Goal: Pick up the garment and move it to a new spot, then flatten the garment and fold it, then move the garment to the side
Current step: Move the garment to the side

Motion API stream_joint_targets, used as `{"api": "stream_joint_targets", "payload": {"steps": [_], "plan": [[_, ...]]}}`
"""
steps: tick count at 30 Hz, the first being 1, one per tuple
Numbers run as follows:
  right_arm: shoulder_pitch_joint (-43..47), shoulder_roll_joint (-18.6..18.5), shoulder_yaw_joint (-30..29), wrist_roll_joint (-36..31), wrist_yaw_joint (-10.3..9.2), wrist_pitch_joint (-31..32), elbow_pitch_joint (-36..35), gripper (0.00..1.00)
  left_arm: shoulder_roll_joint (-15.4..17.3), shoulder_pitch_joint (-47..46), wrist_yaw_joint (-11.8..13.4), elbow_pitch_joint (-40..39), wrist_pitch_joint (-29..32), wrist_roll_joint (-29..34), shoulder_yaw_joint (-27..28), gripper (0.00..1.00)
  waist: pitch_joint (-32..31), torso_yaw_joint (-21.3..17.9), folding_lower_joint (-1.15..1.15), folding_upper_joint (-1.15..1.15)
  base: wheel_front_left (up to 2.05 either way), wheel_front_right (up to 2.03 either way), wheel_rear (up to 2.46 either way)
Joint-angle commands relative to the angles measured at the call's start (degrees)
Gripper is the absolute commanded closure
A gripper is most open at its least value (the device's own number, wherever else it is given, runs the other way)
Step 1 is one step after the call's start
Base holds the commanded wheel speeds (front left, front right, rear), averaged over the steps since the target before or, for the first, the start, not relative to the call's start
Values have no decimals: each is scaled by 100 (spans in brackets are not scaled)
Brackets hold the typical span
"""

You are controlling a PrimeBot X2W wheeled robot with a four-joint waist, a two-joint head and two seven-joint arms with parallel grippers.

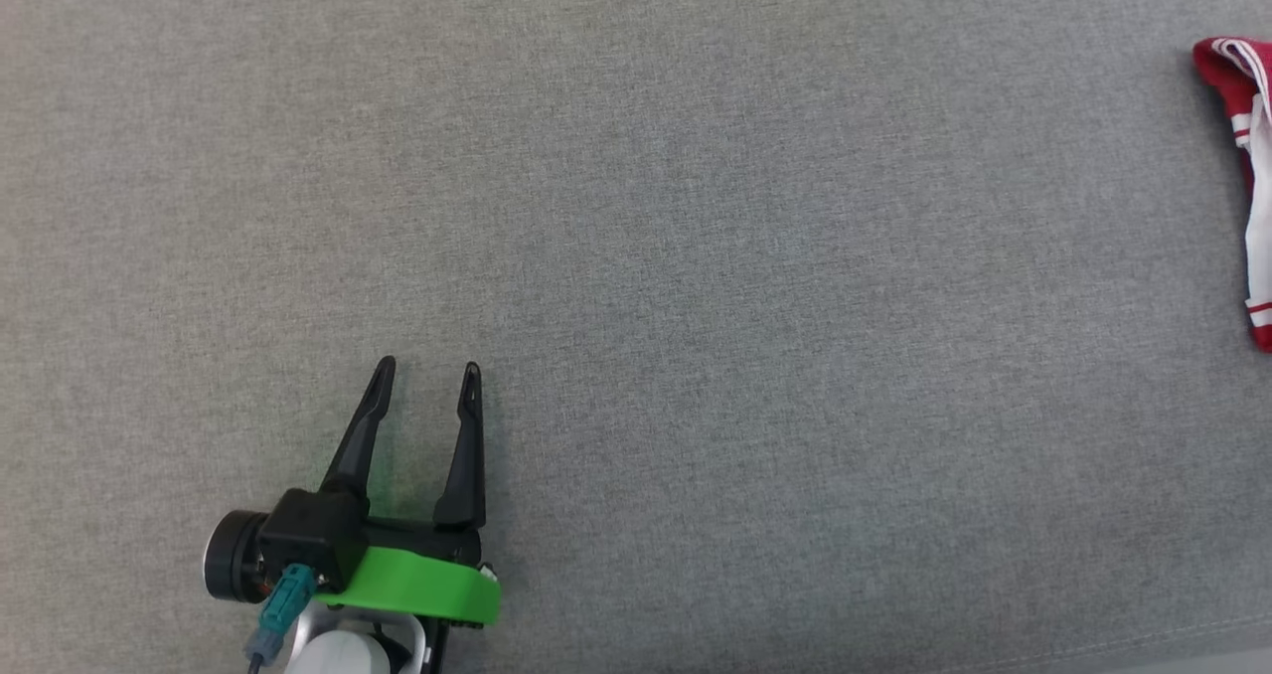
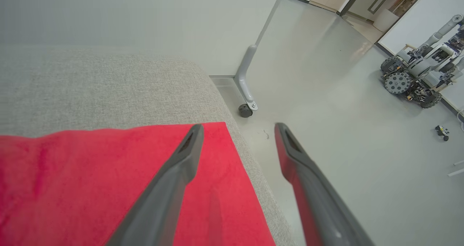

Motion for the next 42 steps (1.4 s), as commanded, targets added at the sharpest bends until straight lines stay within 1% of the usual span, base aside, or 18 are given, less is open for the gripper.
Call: {"api": "stream_joint_targets", "payload": {"steps": [1,3,5,10,11,12,15,16,19,21,25,28,34,42], "plan": [[-38,45,-92,-82,-8,-81,-110,0,13,-38,33,-7,-2,-71,37,0,-135,5,-1,0,0,0,0],[139,173,-194,-208,-8,-125,-411,0,13,46,63,18,-1,-137,45,0,-341,23,-1,0,0,0,0],[417,345,-422,-277,-8,-123,-1043,0,15,166,79,56,-1,-175,70,0,-630,36,-1,0,0,0,0],[1848,1064,-1051,-386,-8,-123,-2733,0,14,600,110,145,-1,-336,169,0,-1534,135,-1,0,0,0,0],[2124,1201,-1100,-463,-8,-123,-3013,0,15,692,125,151,-1,-365,214,0,-1677,140,-1,0,0,0,0],[2469,1449,-1128,-506,-8,-124,-3318,0,14,811,139,153,-1,-395,257,0,-1858,146,-1,0,0,0,0],[3296,1961,-1176,-649,-8,-124,-4071,0,14,1100,143,151,-1,-427,377,0,-2242,159,-1,0,0,0,0],[3555,2186,-1188,-609,-8,-125,-4292,0,14,1186,127,147,-1,-408,426,0,-2337,160,-1,0,0,0,0],[4188,2710,-1114,-733,-8,-124,-4780,0,13,1365,59,185,-1,-390,526,0,-2552,172,-1,0,0,0,0],[4519,2959,-1003,-818,-8,-125,-5047,0,14,1407,-7,236,-2,-339,576,0,-2630,205,-1,0,0,0,0],[5089,3409,-854,-876,-8,-125,-5447,0,14,1391,-79,310,-2,-283,667,0,-2762,281,-1,0,0,0,0],[5469,3577,-590,-940,-8,-126,-5541,0,14,1422,-86,337,-1,-280,670,0,-2843,330,-1,0,0,0,0],[5772,3730,-248,-979,-8,-126,-5585,0,14,1425,-90,365,-1,-262,622,0,-2887,381,-1,0,0,0,0],[5827,3767,-212,-1035,-8,-126,-5575,0,14,1387,-99,355,-1,-248,577,0,-2893,407,-1,0,0,0,0]]}}
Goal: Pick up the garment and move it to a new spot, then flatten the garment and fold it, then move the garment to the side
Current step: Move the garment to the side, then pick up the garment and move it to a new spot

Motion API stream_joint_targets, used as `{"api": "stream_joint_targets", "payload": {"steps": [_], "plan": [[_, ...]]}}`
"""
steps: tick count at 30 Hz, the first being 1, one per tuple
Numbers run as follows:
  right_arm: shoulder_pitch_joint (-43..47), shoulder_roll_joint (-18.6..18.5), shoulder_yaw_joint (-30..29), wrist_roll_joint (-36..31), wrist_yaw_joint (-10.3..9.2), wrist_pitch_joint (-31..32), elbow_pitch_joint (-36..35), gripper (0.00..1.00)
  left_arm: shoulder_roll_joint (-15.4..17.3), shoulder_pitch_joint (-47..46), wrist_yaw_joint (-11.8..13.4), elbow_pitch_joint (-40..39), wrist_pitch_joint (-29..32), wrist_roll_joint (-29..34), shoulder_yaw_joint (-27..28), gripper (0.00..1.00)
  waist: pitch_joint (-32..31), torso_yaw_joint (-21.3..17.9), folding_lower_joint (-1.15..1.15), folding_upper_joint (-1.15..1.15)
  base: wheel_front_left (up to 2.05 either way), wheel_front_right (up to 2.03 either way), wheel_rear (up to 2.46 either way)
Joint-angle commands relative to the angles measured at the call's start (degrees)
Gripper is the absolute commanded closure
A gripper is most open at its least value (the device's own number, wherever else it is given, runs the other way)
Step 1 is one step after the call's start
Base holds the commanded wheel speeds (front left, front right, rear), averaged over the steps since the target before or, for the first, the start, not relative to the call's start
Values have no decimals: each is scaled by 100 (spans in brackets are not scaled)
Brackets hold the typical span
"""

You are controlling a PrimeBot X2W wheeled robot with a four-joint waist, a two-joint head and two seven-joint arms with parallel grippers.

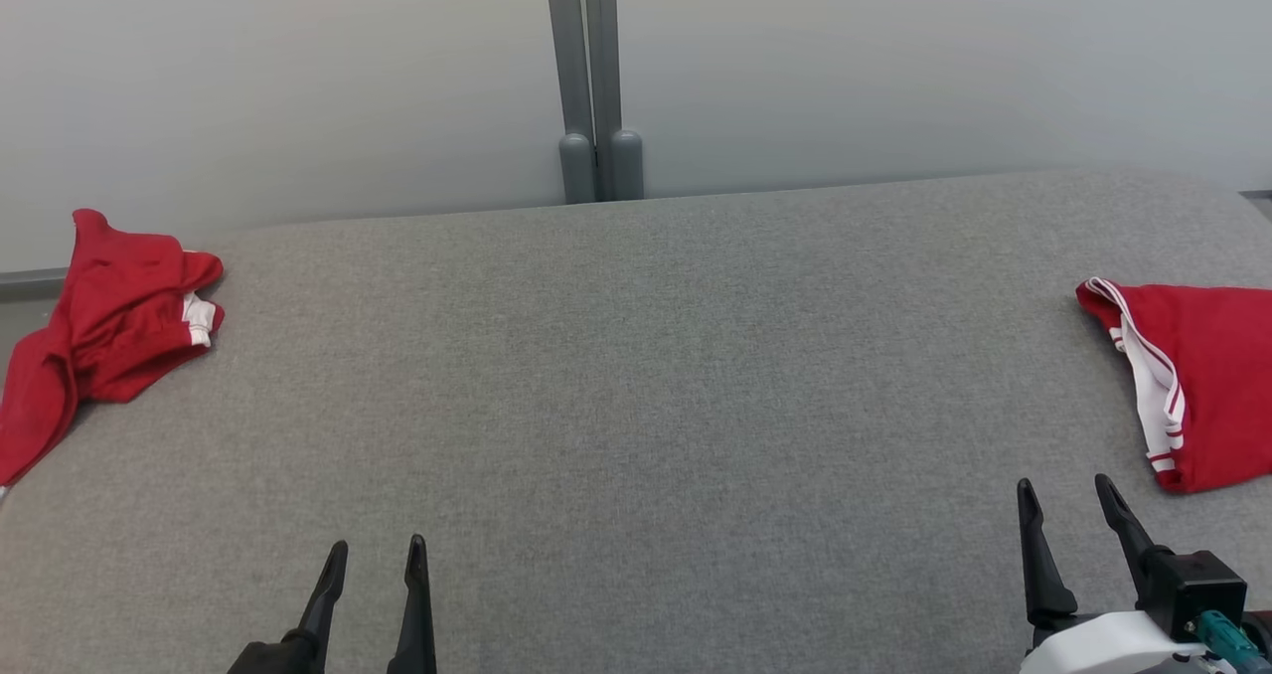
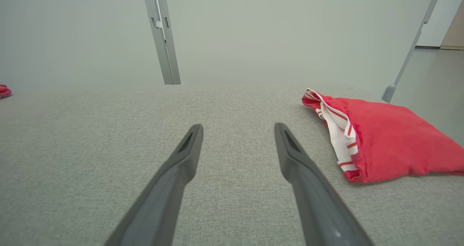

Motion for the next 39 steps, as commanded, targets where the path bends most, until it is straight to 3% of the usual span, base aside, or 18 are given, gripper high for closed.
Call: {"api": "stream_joint_targets", "payload": {"steps": [1,8,17,21,29,36,39], "plan": [[68,-6,-12,-33,-8,-15,-7,0,15,31,-18,-7,-2,25,19,0,2,9,0,0,0,0,0],[139,5,-32,-13,-7,-15,-35,0,15,43,-46,-7,-2,109,62,0,-19,394,0,0,0,0,0],[132,18,550,181,-7,-15,57,0,15,-38,-190,93,-2,347,221,0,32,1805,0,0,0,0,0],[-3,14,761,233,-7,-15,90,0,37,-93,-276,100,-2,433,387,0,73,2084,0,0,0,0,0],[-266,-109,760,160,-8,-15,4,0,19,-743,-381,-24,-2,273,423,0,738,2035,0,0,0,0,0],[-977,-680,670,187,-7,-15,-515,0,8,-2454,-425,456,0,-439,341,0,2395,1728,0,0,0,0,0],[-1336,-962,630,232,-8,-15,-780,0,169,-3387,-438,908,135,-634,409,0,3114,1584,0,0,0,0,0]]}}
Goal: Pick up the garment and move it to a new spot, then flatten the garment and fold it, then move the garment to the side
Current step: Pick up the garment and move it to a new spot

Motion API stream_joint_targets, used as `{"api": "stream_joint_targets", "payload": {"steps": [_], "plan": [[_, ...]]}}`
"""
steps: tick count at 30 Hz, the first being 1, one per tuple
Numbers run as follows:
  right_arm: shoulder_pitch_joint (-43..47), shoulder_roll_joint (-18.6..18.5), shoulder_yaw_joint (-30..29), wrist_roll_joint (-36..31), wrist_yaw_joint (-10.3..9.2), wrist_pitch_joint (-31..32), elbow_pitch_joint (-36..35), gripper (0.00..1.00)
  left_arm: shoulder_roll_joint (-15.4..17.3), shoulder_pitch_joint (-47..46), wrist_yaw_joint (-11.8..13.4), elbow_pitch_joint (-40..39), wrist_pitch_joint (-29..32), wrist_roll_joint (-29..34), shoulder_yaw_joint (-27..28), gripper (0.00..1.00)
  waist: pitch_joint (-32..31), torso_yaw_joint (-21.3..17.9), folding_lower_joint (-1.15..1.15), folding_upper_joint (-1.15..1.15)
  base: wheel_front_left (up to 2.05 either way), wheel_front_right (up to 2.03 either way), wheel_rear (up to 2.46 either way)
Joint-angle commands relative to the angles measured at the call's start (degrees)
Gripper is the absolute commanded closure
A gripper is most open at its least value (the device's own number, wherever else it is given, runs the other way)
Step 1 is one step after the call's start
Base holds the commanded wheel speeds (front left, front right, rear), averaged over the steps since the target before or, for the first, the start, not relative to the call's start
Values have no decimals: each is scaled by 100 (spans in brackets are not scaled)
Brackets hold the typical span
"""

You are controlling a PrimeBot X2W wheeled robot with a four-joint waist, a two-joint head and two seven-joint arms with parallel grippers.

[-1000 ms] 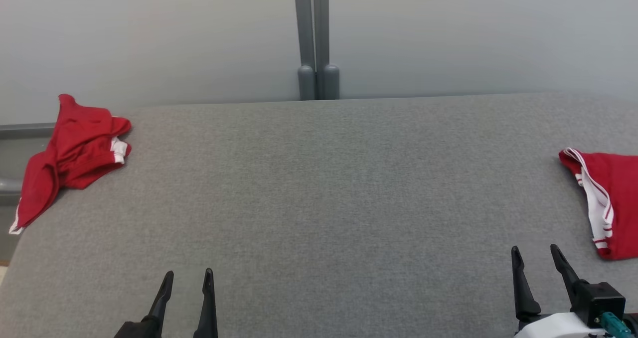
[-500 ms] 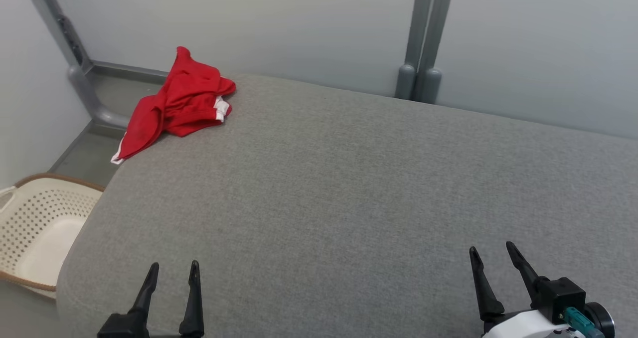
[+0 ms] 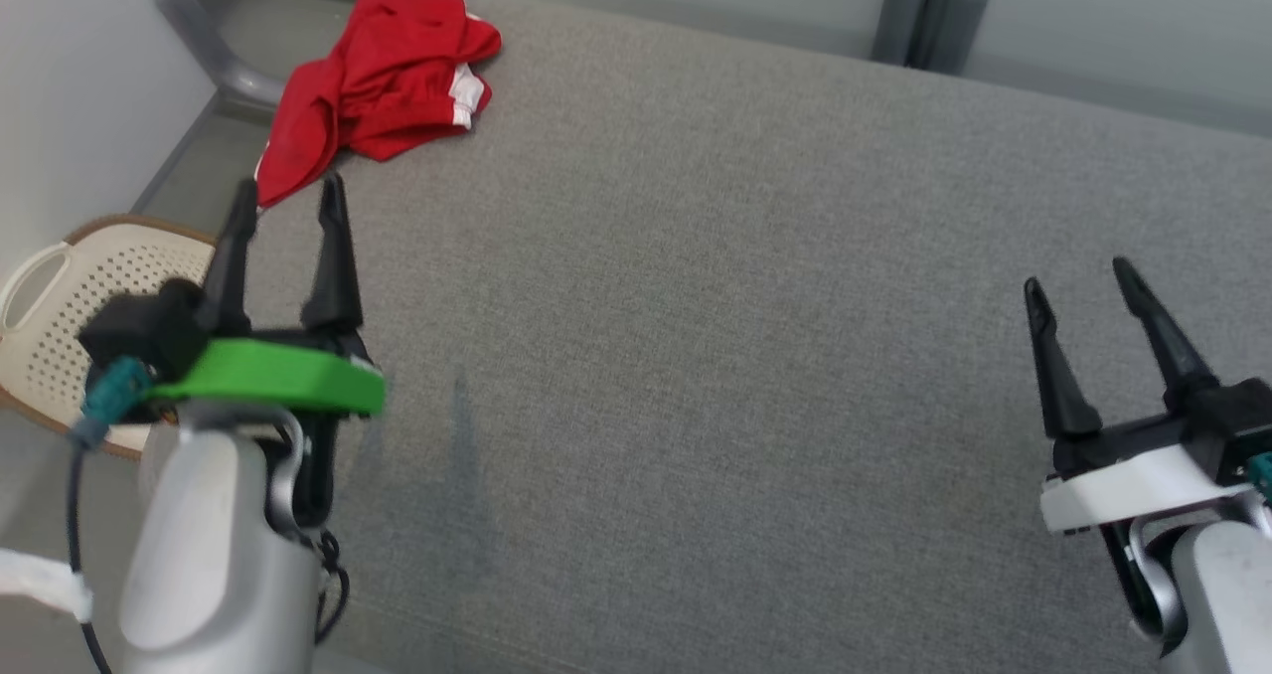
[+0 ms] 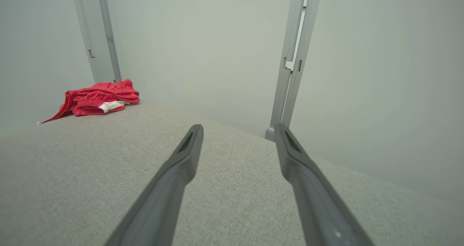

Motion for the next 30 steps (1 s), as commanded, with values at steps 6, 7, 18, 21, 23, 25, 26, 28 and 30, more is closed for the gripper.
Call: {"api": "stream_joint_targets", "payload": {"steps": [6,7,18,21,23,25,26,28,30], "plan": [[-621,-427,-161,132,-6,-15,-484,0,394,-1866,-33,1105,325,-431,169,0,2832,-921,0,0,0,0,0],[-685,-466,-182,152,-7,-15,-550,0,434,-2113,-35,1307,334,-537,213,0,2934,-962,0,0,0,0,0],[-643,-651,-323,186,-7,-15,-1044,0,1161,-3547,-34,3208,324,-948,554,0,3082,-1280,0,0,0,0,0],[-577,-734,-249,198,-6,-15,-1144,0,1357,-3784,-34,3580,490,-987,565,0,3112,-1359,0,0,0,0,0],[-524,-783,-220,221,-7,-15,-1229,0,1517,-3947,-6,3794,589,-948,554,0,3156,-1405,0,0,0,0,0],[-452,-820,-241,249,-7,-14,-1332,0,1635,-4100,86,4008,676,-938,575,0,3227,-1431,0,0,0,0,0],[-407,-837,-259,261,-7,-7,-1383,0,1667,-4186,109,4123,746,-947,569,0,3272,-1441,0,0,0,0,0],[-301,-870,-281,273,-7,-1,-1433,0,1721,-4335,143,4318,863,-965,560,0,3335,-1445,0,0,0,0,0],[-182,-880,-283,309,-7,1,-1461,0,1747,-4427,156,4539,1043,-960,517,0,3354,-1440,0,0,0,0,0]]}}
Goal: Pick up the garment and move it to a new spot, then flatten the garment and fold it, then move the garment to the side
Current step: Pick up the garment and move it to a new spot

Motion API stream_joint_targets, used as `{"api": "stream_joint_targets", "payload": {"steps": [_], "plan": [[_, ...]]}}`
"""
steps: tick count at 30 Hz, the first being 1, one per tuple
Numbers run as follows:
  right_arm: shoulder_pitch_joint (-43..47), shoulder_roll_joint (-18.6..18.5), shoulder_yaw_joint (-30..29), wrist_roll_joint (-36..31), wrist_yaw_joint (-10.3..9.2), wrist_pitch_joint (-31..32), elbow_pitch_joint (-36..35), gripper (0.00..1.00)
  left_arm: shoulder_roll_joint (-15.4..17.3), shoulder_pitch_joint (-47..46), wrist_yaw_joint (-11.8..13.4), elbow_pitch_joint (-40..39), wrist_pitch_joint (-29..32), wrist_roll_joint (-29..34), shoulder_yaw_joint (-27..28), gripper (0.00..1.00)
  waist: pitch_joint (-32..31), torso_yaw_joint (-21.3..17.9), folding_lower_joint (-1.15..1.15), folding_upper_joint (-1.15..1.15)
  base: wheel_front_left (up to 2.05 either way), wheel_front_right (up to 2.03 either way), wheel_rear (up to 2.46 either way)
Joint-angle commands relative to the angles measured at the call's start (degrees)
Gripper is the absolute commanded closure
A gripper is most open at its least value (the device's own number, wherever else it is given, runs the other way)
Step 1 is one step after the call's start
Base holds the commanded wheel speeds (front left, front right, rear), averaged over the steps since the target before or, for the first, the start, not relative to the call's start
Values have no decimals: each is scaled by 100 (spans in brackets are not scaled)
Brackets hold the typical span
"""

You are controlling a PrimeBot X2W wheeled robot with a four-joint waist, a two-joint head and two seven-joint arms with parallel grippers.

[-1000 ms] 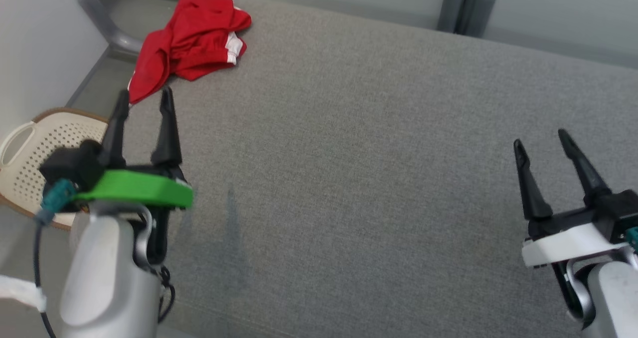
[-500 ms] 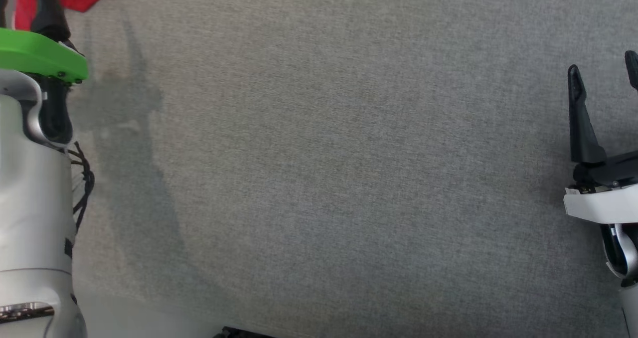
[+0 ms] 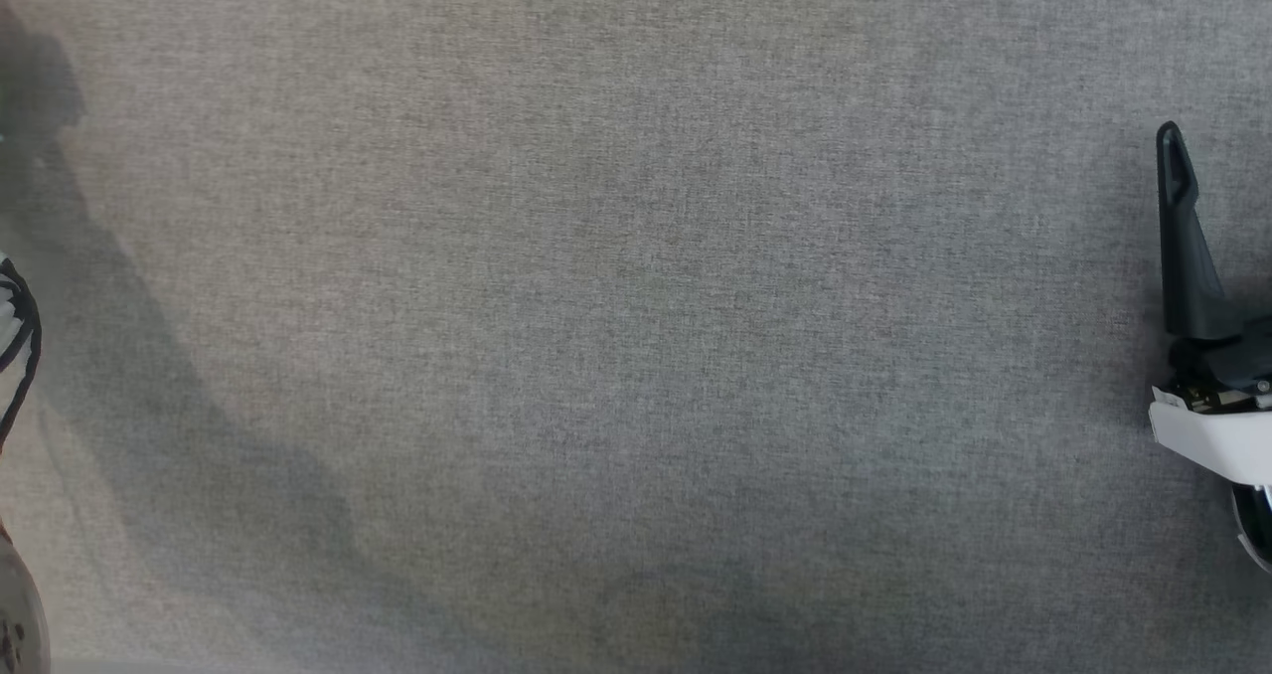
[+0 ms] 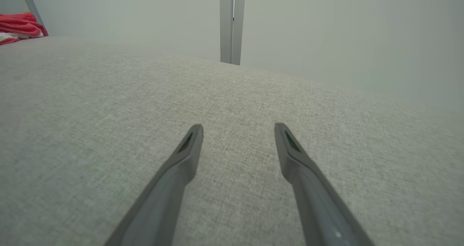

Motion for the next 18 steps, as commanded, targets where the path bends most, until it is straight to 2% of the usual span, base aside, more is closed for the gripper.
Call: {"api": "stream_joint_targets", "payload": {"steps": [1,2,3,4,5,13,18], "plan": [[232,-2,13,75,-8,26,158,0,23,-92,-28,137,174,-47,-49,0,125,-101,-1,0,0,0,0],[283,-4,-1,77,-8,27,147,0,0,-120,-52,249,331,-35,-105,0,120,-90,-1,0,0,0,0],[315,-2,-17,79,-8,27,144,0,-18,-142,-63,320,440,-58,-129,20,112,-80,-1,0,0,0,0],[338,28,-39,96,-8,27,148,0,-41,-163,-96,389,526,-90,-155,66,89,-66,-1,0,0,0,0],[355,46,-48,99,-8,27,164,0,-43,-165,-115,429,586,-93,-181,100,53,-55,-1,0,0,0,0],[291,280,81,102,-3,20,303,0,137,-205,-192,330,747,-142,-443,100,-395,36,-1,0,0,0,0],[276,580,131,38,-3,18,525,0,152,-1,-194,-329,667,-284,-906,100,-977,56,-1,0,0,0,0]]}}
